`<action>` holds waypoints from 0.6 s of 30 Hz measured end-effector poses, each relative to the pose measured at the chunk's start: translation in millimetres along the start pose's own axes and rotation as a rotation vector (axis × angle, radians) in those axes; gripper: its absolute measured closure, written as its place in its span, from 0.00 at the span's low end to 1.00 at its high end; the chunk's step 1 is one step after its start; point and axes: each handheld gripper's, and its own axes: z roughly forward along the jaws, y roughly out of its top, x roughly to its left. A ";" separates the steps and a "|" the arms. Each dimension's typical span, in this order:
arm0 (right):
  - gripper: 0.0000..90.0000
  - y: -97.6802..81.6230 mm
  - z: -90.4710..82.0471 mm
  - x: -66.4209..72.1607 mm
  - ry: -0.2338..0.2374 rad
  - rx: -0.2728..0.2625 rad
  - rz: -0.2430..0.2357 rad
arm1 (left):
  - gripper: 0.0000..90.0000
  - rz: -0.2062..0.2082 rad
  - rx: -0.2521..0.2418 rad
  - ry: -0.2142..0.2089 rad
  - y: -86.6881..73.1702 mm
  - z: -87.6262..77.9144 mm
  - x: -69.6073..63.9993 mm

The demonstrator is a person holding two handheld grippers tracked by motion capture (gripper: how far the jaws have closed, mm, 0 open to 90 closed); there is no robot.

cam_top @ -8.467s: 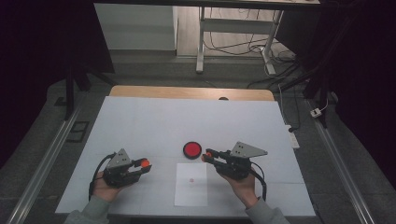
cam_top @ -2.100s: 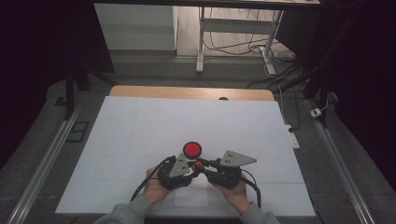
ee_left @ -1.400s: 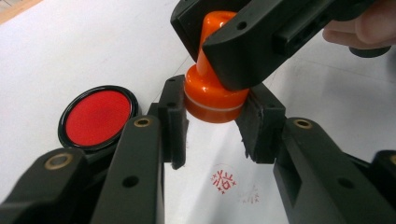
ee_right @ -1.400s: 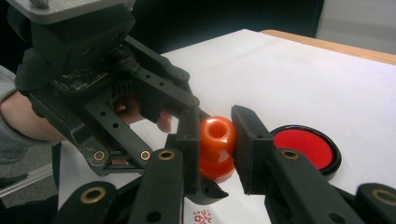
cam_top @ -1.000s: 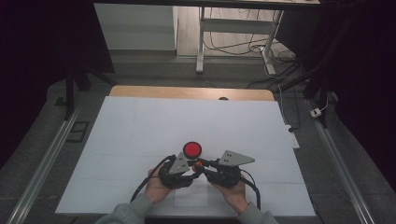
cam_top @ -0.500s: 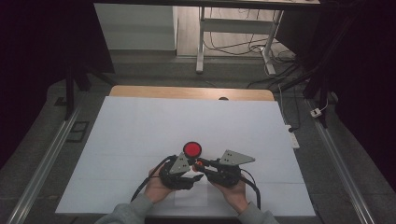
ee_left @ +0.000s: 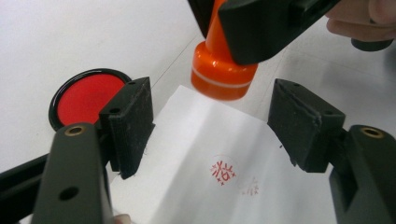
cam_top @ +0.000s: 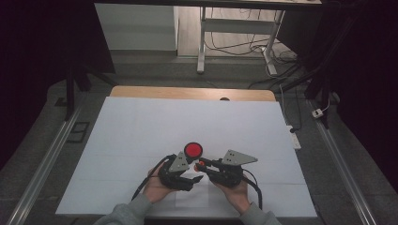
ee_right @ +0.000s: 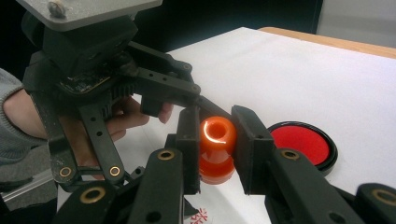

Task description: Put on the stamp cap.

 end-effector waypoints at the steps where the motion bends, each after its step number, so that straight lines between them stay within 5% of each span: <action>1: 0.81 0.2 -0.3 -0.1 0.000 -0.001 0.000 | 0.34 0.000 0.004 0.000 -0.3 -0.9 0.3; 18: 0.81 3.8 -4.5 -2.1 -0.007 -0.017 -0.005 | 0.33 -0.027 0.003 0.030 -14.6 -24.8 10.8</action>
